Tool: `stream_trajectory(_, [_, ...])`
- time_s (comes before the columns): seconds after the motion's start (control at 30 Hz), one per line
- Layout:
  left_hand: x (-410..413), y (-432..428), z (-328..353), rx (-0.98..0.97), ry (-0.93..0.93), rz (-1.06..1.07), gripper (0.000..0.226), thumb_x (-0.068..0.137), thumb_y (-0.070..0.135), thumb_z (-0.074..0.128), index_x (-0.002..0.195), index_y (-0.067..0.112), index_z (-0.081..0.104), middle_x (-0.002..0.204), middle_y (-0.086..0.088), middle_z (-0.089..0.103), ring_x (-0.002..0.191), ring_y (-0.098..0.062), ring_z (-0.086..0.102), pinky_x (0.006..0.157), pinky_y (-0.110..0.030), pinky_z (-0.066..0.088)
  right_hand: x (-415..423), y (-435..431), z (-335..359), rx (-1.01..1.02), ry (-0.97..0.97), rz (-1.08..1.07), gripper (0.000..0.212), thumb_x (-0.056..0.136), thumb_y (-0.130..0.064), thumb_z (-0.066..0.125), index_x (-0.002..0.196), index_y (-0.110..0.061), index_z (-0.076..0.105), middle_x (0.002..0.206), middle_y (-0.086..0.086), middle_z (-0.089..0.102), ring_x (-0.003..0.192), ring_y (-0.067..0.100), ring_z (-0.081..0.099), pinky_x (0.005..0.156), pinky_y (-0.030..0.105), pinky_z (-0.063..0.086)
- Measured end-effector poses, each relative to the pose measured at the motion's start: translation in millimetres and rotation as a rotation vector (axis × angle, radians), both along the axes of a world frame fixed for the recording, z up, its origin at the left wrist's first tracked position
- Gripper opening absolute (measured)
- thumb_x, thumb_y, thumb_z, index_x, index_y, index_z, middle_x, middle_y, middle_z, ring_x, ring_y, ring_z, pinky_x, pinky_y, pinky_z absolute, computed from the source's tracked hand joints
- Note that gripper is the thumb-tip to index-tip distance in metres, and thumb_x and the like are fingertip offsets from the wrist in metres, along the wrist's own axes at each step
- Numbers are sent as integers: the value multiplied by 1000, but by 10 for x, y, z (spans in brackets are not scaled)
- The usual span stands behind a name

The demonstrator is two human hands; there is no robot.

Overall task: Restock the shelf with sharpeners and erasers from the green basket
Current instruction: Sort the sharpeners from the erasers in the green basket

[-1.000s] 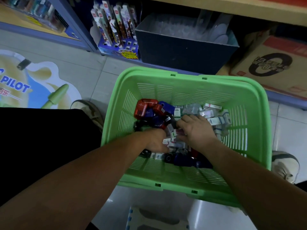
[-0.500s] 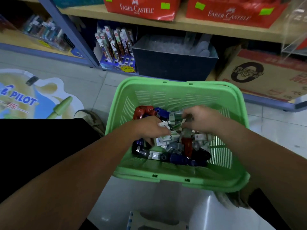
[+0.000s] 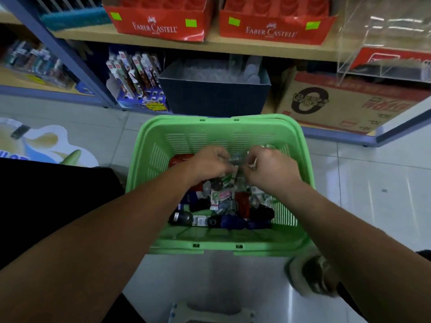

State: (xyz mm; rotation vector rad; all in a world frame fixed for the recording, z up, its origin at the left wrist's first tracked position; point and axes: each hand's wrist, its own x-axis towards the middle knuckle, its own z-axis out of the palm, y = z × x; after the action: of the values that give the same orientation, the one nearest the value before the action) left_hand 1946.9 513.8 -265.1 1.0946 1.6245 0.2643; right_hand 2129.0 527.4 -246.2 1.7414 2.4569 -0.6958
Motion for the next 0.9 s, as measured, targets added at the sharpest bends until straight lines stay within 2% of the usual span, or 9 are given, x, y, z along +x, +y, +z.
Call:
stream_trajectory(0.1, [-238,-208,-227,-10,128,-92,21,92,9,74,113,11,73,107,-5,72,89,-12,66,64,-12,50,-133,-95,-160,-204,48,142,15,97,-38,69,105,-26,69,102,-3,71,87,16,65,79,34,58])
stream_trajectory(0.23, [-382,-458,-535,-30,235,-283,17,89,9,73,87,26,74,99,-1,75,92,-18,70,77,-23,53,-272,-250,-439,-214,67,311,30,94,-43,71,119,-26,69,116,-4,69,108,18,63,96,38,53])
stream_trajectory(0.3, [-418,-594,-616,-31,319,-366,15,88,14,75,100,23,76,103,1,75,94,-17,69,84,-29,54,-304,-263,-554,-131,48,386,37,93,-43,70,126,-26,67,127,-4,67,125,20,57,119,48,36])
stream_trajectory(0.37, [-425,-700,-690,-52,375,-416,37,87,21,80,122,21,71,114,-1,73,96,-16,66,90,-32,54,-293,-234,-636,-86,-9,426,46,92,-43,71,134,-26,63,139,-2,63,137,19,49,128,50,17])
stream_trajectory(0.47, [-406,-735,-784,-79,435,-522,52,82,29,84,131,25,67,124,2,69,111,-20,65,100,-40,54,-225,-183,-726,-86,-107,435,62,93,-46,71,148,-24,51,152,3,53,146,23,41,130,47,15])
stream_trajectory(0.57, [-434,-708,-857,-73,425,-540,48,83,33,84,127,27,68,121,4,70,110,-20,66,98,-41,55,-233,-170,-794,-45,-168,430,62,95,-44,68,150,-23,47,152,3,52,144,24,43,128,41,23])
stream_trajectory(0.77, [-678,-513,-646,33,300,-124,15,93,32,69,97,18,72,79,-2,73,68,-20,73,63,-34,61,-386,-110,-829,-10,-62,326,43,96,-39,68,134,-21,60,129,2,60,126,25,54,99,39,51])
stream_trajectory(0.83, [-748,-363,-516,148,333,-17,18,94,34,67,98,17,72,82,-3,74,69,-22,72,64,-36,61,-464,-89,-846,-19,-40,350,40,95,-42,69,129,-20,63,123,2,61,121,25,56,96,38,51])
stream_trajectory(0.9, [-787,-251,-402,220,413,-27,24,95,32,66,113,17,69,101,-7,73,86,-25,70,76,-40,61,-533,-77,-857,-89,-32,334,45,95,-46,68,132,-22,61,125,2,60,122,24,55,101,40,50])
